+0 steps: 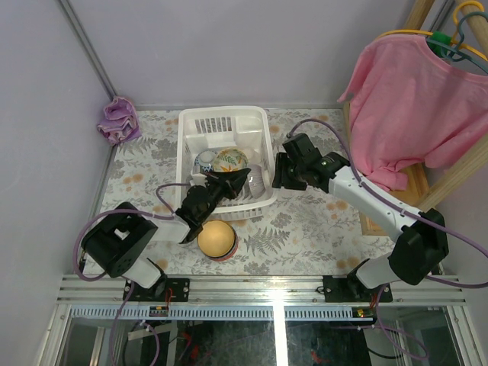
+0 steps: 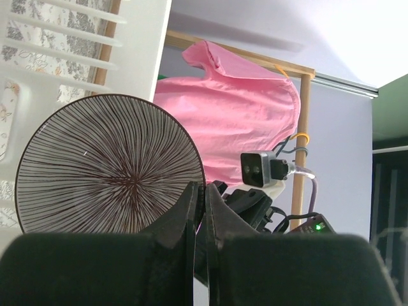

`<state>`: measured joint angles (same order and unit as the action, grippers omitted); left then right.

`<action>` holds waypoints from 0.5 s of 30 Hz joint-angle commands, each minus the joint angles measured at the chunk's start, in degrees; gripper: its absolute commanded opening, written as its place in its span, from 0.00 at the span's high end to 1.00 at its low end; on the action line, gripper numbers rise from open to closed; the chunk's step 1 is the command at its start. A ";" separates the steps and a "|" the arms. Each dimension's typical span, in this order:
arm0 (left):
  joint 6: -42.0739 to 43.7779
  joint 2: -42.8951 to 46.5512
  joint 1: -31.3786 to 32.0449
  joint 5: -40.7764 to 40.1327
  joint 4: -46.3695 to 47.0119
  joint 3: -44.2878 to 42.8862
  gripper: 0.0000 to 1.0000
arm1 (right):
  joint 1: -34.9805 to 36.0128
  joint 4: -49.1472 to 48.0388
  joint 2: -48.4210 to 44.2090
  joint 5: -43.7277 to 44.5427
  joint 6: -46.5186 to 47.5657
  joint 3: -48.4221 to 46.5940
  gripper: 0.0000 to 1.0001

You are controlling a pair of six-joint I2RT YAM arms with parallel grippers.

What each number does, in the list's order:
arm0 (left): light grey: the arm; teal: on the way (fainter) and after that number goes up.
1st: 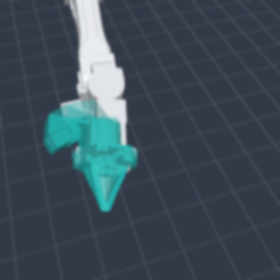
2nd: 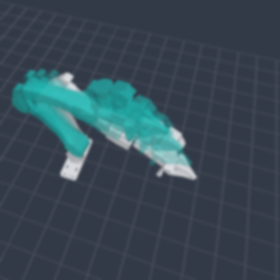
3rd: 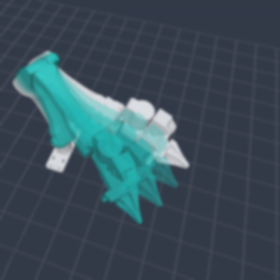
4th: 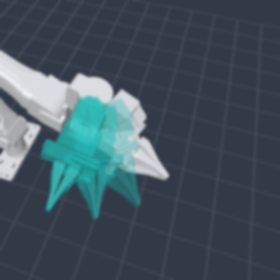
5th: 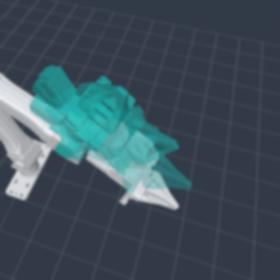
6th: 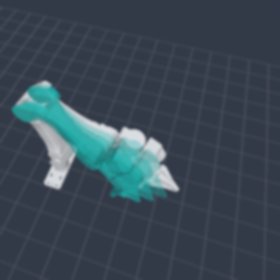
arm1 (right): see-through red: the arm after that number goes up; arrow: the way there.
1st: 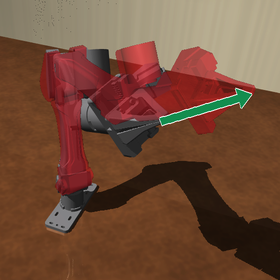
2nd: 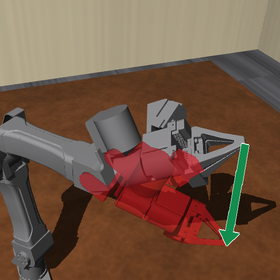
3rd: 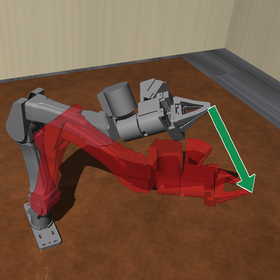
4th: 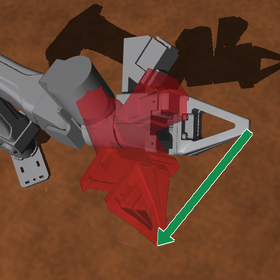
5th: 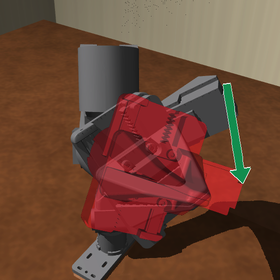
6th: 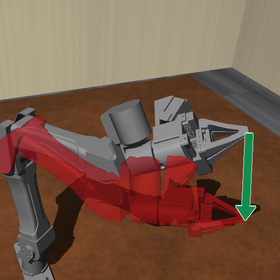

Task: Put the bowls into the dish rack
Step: Adjust the bowl in the dish rack.

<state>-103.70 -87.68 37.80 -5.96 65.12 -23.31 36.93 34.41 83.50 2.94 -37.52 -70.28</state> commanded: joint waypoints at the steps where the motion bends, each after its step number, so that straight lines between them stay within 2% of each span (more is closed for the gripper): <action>1: -6.19 -0.16 -0.86 5.92 0.35 3.14 1.00 | -0.35 1.61 0.22 0.16 1.42 -3.59 0.47; 6: -3.55 1.13 -3.58 12.14 -6.05 3.66 1.00 | -0.36 1.84 1.07 0.14 1.59 -4.85 0.47; 15: -4.00 -3.10 -6.95 17.89 2.20 6.88 1.00 | -0.36 1.50 2.23 -0.66 1.20 -5.29 0.47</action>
<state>-103.74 -86.89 32.97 8.43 66.61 -20.29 36.88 35.53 85.25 2.87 -37.06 -73.10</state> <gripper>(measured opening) 0.020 0.534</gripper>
